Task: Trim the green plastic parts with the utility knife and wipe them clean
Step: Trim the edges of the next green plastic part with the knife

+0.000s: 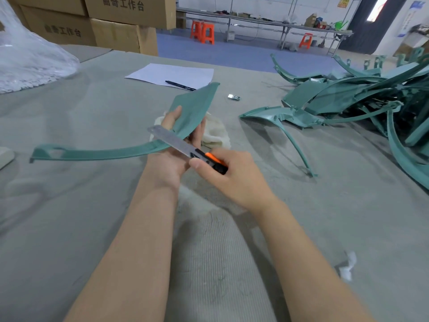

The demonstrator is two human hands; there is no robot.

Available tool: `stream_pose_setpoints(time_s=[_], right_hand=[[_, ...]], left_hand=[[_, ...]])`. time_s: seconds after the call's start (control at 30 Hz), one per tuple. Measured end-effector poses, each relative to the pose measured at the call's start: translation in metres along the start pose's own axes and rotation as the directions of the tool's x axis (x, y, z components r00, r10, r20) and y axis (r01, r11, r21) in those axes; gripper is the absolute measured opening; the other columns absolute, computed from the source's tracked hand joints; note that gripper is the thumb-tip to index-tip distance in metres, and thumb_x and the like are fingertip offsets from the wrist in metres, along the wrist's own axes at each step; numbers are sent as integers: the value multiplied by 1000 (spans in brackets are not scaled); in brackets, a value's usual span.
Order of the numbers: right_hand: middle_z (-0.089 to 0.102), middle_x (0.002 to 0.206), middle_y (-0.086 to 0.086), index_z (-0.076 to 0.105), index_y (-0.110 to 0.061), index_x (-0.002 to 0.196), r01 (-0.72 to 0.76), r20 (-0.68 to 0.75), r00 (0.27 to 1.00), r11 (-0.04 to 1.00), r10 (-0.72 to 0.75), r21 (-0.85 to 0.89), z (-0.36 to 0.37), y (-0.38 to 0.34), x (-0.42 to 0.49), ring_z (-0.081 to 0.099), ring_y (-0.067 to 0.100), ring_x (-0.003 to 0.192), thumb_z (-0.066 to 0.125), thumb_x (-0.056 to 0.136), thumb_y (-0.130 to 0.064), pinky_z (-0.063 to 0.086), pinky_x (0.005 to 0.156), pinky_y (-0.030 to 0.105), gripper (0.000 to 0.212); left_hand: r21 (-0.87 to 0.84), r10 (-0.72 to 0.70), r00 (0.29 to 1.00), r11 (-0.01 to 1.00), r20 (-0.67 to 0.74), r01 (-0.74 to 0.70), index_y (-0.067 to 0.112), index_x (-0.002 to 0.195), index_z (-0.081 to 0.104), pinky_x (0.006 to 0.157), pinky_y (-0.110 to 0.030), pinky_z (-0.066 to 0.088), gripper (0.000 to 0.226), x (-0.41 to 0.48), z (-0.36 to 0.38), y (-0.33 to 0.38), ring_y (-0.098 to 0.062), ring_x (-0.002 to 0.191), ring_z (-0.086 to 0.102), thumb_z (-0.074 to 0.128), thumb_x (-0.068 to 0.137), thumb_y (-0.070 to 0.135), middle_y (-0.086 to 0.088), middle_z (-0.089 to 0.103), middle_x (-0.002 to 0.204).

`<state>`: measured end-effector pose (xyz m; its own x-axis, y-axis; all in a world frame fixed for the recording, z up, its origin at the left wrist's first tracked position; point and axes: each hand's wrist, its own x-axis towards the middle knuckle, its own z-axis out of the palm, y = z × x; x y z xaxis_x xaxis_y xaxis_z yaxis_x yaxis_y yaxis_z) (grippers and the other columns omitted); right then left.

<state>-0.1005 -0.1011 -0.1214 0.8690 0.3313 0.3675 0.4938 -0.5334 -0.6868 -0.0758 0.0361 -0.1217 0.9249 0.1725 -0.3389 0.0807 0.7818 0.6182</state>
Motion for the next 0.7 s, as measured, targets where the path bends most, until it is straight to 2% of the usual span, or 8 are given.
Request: stream_pose_setpoints(time_s=[0.07,0.13,0.2,0.37,0.47,0.57,0.63,0.7], right_hand=[[33,50,-9,44,-14,62,-3,-27,1000,1000,3,12,-3,3,2,31,8,47,61,88,-50,24,46,23,48],[34,49,-10,41,-18,60,-31,-82,996,998,35,48,-4,3,3,32,6,47,60,89,-49,27,46,25,46],[39,50,-4,45,-15,62,-98,-165,979,988,117,116,-5,5,5,38,12,48,57,90,-51,39,48,35,47],[48,66,25,53,7,86,-195,-277,922,942,271,272,-13,8,8,43,32,60,45,79,-69,47,60,55,76],[53,71,27,53,3,82,-179,-293,921,946,257,269,-12,7,8,46,35,58,49,87,-60,49,54,48,63],[56,77,25,55,-2,84,-177,-289,902,884,322,434,-14,8,10,45,16,45,61,90,-45,39,42,23,44],[54,80,19,59,-6,89,-184,-241,892,794,383,580,-22,7,11,41,12,42,66,90,-31,36,41,20,26],[51,75,11,57,-11,84,-180,-200,894,730,402,659,-30,9,11,38,11,40,66,90,-18,34,42,21,12]], left_hand=[[-334,7,964,939,268,86,0,120,56,69,-30,60,33,-2,10,3,-33,110,61,43,91,-9,-22,58,125],[-517,-74,964,832,256,201,-1,103,60,61,-33,59,17,5,15,11,-27,95,64,51,89,-2,-16,62,111],[-445,-74,983,884,171,144,-2,85,60,53,-30,59,5,5,23,12,-24,78,63,57,89,-1,-12,63,92],[-273,-90,975,951,204,145,3,85,62,51,-21,55,2,0,26,3,-19,71,61,64,86,4,-7,64,77],[-152,-107,974,979,200,139,9,84,61,45,-17,49,5,-4,32,-2,-12,57,55,63,88,10,-2,61,67],[-27,-78,964,996,252,88,14,80,64,44,-17,47,12,-6,34,-7,-10,52,56,61,91,14,0,61,67],[121,-59,933,993,356,16,14,76,73,52,-18,52,25,-7,36,-12,-11,57,62,56,95,17,-1,68,73],[246,-54,906,968,419,-56,9,96,74,70,-24,57,22,-9,38,-18,-15,77,70,54,96,20,-6,74,91]])
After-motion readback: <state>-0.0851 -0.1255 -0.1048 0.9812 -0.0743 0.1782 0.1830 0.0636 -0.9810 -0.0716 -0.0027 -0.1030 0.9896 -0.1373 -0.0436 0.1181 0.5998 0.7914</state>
